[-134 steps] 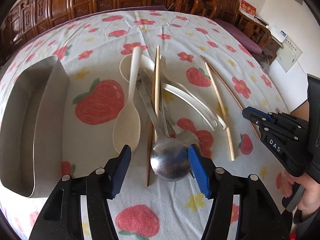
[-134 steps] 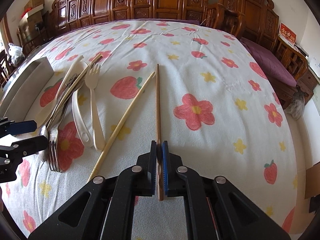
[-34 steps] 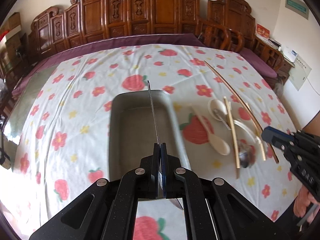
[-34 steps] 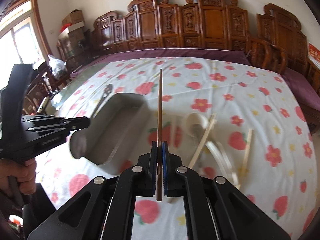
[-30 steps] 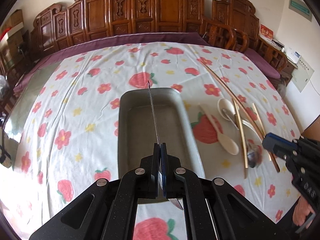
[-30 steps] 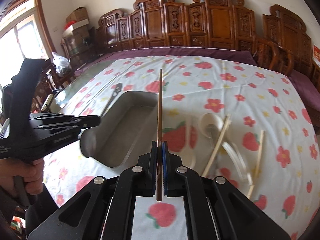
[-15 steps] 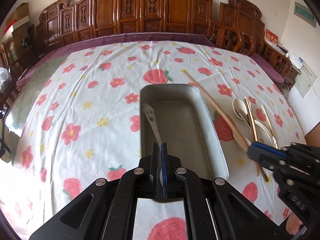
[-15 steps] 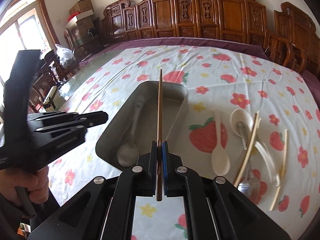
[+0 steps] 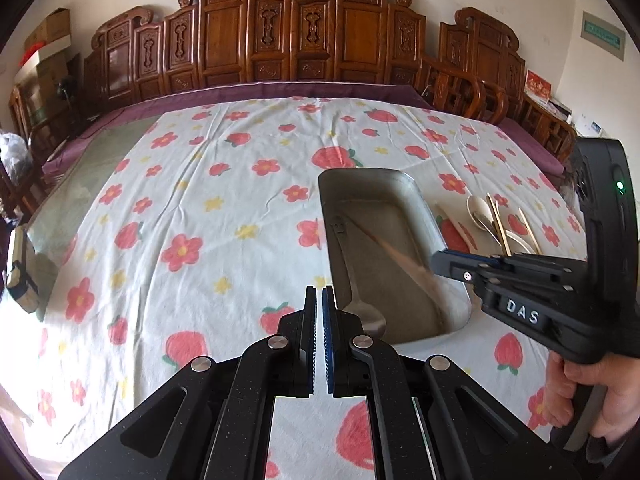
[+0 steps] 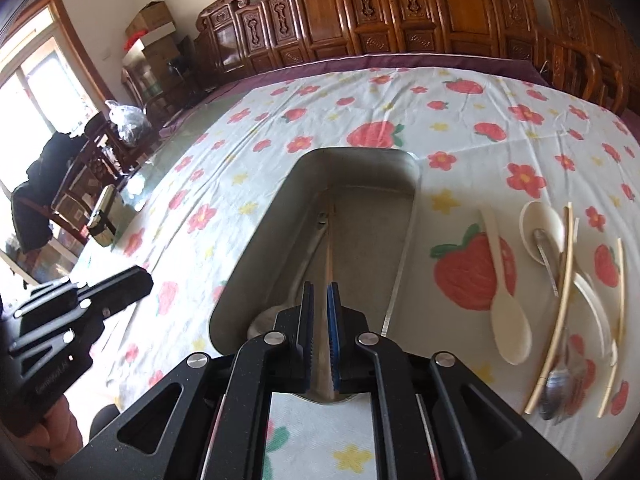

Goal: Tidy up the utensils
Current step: 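Lower the chopstick into the tin tray and open the right tool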

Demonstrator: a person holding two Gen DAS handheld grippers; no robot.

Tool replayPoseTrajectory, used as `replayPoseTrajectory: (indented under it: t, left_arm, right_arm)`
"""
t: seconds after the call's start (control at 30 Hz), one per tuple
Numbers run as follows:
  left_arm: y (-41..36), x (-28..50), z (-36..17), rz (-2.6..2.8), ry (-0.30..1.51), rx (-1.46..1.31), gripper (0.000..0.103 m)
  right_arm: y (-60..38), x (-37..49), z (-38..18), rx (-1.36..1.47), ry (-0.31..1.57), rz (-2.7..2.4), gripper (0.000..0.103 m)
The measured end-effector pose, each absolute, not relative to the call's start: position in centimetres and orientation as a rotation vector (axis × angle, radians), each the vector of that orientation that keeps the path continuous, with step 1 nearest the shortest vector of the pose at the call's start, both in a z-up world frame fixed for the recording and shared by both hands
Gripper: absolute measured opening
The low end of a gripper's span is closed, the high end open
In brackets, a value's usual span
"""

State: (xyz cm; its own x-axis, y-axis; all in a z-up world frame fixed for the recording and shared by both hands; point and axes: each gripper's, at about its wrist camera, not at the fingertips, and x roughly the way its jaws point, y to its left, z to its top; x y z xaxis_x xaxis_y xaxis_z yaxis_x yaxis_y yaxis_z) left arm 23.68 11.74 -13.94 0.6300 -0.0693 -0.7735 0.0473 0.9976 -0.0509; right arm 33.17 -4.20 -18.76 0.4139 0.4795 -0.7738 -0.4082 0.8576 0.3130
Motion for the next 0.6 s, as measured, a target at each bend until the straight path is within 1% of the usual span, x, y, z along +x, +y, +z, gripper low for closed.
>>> replayPoseTrajectory:
  t: [0.23,0.6]
  left_arm:
    - [11.5,22.9,-14.2,-0.089,0.884,-0.026,0.002]
    - [9.0,21.7,-14.1,-0.153,0.869,0.019,0.002]
  right_arm:
    - [-4.3,32.1,-18.0,0.033,0.974,0.601,0.01]
    - [-10.9,28.0,-15.5,-0.096,0.886,0.526,0.01]
